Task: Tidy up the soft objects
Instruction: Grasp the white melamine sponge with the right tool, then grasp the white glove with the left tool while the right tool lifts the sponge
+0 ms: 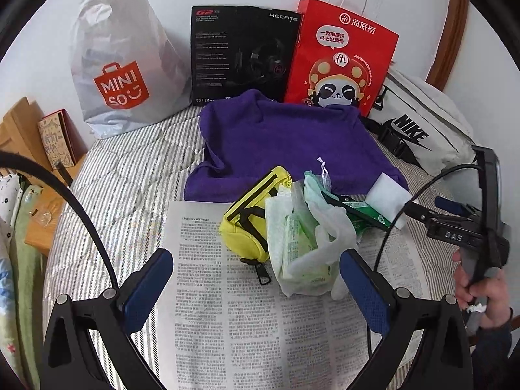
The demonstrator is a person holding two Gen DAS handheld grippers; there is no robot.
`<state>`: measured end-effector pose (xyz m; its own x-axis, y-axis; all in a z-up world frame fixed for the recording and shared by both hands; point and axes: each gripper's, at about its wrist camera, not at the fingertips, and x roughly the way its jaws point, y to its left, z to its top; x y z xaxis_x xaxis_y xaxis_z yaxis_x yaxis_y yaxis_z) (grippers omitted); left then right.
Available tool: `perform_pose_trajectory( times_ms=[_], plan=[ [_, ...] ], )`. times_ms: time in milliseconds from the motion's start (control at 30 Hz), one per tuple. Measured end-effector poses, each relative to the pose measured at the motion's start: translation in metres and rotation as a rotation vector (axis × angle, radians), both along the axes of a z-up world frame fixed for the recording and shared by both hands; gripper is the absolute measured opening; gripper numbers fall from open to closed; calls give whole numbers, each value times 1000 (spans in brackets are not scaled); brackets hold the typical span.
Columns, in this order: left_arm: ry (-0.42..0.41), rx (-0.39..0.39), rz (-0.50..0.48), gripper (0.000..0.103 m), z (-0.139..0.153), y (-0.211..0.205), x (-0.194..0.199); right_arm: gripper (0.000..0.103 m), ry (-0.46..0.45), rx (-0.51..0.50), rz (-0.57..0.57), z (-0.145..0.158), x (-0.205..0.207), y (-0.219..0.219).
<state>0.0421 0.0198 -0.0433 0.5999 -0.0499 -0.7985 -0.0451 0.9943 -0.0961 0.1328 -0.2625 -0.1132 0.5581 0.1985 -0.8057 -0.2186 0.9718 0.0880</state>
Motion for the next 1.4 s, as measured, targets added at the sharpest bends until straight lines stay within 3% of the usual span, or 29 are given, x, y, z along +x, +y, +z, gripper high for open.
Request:
perform_pose_trajectory(
  times_ms=[267,467,500,700,967,1100,1133,1267,1400],
  plan=[
    [19,-9,-14,103,-13,1,10,93,24,78,59,-19,25,4],
    [23,-11,-40,96,-20,-7,17,59,35,97,118,-25,30,14],
    [23,-9,-47,96,-21,-10,18,48,34,88,128,-25,30,15],
    [-7,8,-120,96,-20,-30,21,41,15,54,146,-19,20,13],
    [-8,52,-200,96,-28,-56,34,40,0,29,96,2,1,-8],
    [9,123,-221,96,-40,-73,44,40,12,9,43,11,-7,-25],
    [16,148,-221,91,-44,-77,46,40,10,11,34,13,-10,-28],
    [38,238,-189,41,-58,-85,56,40,11,1,1,17,-17,-39],
    [57,132,-194,28,-58,-75,54,40,13,5,-18,18,-23,-46]
  ],
)
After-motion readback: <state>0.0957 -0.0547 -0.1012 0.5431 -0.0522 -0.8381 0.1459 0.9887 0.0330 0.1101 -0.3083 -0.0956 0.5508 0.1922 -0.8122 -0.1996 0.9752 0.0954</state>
